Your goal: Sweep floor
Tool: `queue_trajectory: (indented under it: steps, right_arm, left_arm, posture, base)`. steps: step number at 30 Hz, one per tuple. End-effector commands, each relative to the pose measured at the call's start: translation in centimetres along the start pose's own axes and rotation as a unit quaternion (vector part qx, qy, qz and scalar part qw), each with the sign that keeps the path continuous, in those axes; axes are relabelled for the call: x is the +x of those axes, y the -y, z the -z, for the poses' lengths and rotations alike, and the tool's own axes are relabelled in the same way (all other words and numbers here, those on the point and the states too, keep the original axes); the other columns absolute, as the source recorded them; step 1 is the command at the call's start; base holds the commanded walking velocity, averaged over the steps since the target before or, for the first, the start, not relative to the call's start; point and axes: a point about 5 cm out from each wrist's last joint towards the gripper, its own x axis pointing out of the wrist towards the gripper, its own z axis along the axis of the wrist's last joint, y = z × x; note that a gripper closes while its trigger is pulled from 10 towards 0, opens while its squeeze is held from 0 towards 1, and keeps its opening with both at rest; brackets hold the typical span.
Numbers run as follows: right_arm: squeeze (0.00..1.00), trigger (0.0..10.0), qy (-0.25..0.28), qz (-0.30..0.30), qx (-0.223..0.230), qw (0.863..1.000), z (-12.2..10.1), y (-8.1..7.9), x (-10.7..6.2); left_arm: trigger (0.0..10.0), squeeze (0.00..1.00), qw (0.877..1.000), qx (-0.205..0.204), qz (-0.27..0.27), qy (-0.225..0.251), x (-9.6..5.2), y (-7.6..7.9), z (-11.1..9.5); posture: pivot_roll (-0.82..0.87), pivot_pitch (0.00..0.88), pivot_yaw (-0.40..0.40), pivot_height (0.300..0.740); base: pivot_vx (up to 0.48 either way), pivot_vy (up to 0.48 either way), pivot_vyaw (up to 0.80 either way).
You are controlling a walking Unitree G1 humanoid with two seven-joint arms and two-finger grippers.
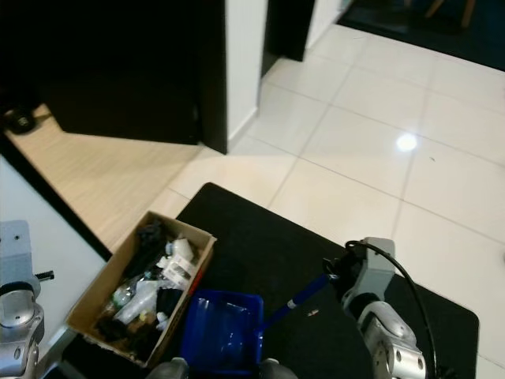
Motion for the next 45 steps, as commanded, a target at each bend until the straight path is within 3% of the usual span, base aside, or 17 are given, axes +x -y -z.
queue_trajectory:
  steps: [1,45]
  right_arm:
    - [0.0,10.0,-0.001,-0.022,0.013,1.0,0.46,-0.79,0.06]
    - [0.0,10.0,-0.002,-0.027,0.019,0.999,0.52,-0.84,-0.12]
  left_arm:
    - [10.0,0.0,0.999,0.028,-0.018,0.004,0.08,-0.77,0.12]
    - [10.0,0.0,0.999,0.033,-0.014,-0.001,0.06,-0.6,0.29]
  posture:
    - [0.14,0.164,-0.012,0.74]
    - [0.14,0.167,-0.011,0.74]
  base:
    - [0.0,0.0,0.79]
    - [0.0,0.0,0.79]
